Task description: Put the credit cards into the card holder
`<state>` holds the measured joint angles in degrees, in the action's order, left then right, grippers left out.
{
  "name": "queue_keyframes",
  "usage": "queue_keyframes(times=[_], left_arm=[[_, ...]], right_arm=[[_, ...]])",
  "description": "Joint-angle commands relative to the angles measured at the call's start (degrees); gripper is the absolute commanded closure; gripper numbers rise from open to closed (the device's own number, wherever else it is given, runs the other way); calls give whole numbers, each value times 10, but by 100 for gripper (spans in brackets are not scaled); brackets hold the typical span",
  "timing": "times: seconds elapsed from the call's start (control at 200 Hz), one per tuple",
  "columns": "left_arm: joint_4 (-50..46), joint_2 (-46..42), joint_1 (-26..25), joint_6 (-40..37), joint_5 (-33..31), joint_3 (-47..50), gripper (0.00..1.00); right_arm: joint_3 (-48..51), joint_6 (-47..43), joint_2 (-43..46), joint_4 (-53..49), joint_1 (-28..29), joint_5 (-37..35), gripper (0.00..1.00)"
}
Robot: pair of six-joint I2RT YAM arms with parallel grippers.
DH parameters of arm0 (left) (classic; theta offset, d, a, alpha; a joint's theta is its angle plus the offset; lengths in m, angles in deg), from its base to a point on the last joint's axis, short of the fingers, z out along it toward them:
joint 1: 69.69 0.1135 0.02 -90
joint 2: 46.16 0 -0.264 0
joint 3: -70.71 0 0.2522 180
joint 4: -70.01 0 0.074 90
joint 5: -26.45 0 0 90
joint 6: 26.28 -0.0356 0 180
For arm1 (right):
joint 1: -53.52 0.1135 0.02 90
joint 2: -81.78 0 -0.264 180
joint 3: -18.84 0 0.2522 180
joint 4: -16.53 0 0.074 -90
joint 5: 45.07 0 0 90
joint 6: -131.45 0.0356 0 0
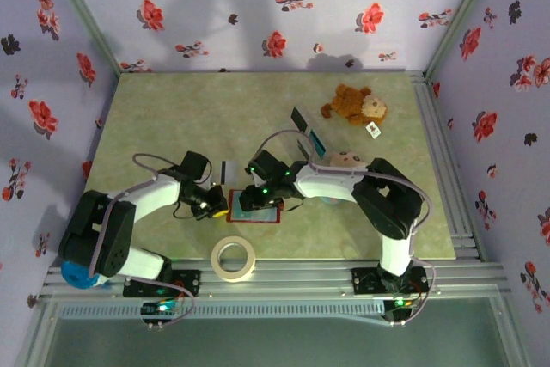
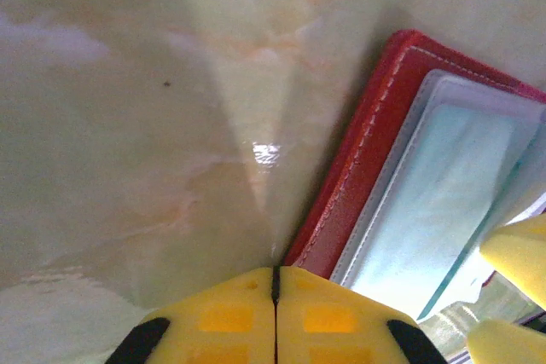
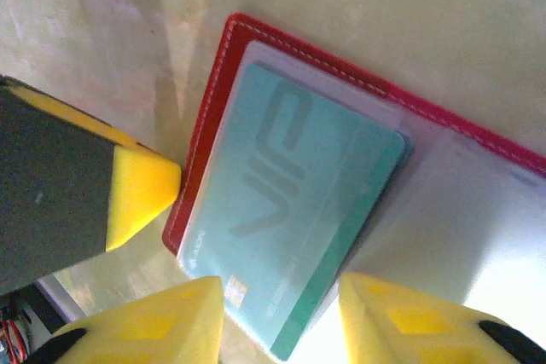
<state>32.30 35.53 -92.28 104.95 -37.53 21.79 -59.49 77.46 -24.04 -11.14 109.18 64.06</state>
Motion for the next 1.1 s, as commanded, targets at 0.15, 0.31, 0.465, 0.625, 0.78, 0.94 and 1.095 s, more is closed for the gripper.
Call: queue_keyframes(times=[0.15,0.31,0.465,0.625,0.78,0.94,1.095], left_arm=[[14,-43,9,-4,15,15,75],[60,-45,11,10,47,23,60],[89,-23,12,20,68,20,55],[100,-5,11,22,76,21,54],[111,9,8,23,79,20,53],[141,4,6,34,74,35,52],[102,6,5,15,54,21,50]], right_arm=[[-11,-64,67,-147,0,-119,50],[5,-41,83,-186,0,-193,42],[29,2,77,-164,1,-200,42],[38,13,66,-167,2,-217,42],[46,-3,52,-142,2,-210,45],[43,-9,42,-115,2,-186,54],[39,-11,32,-104,3,-172,63]])
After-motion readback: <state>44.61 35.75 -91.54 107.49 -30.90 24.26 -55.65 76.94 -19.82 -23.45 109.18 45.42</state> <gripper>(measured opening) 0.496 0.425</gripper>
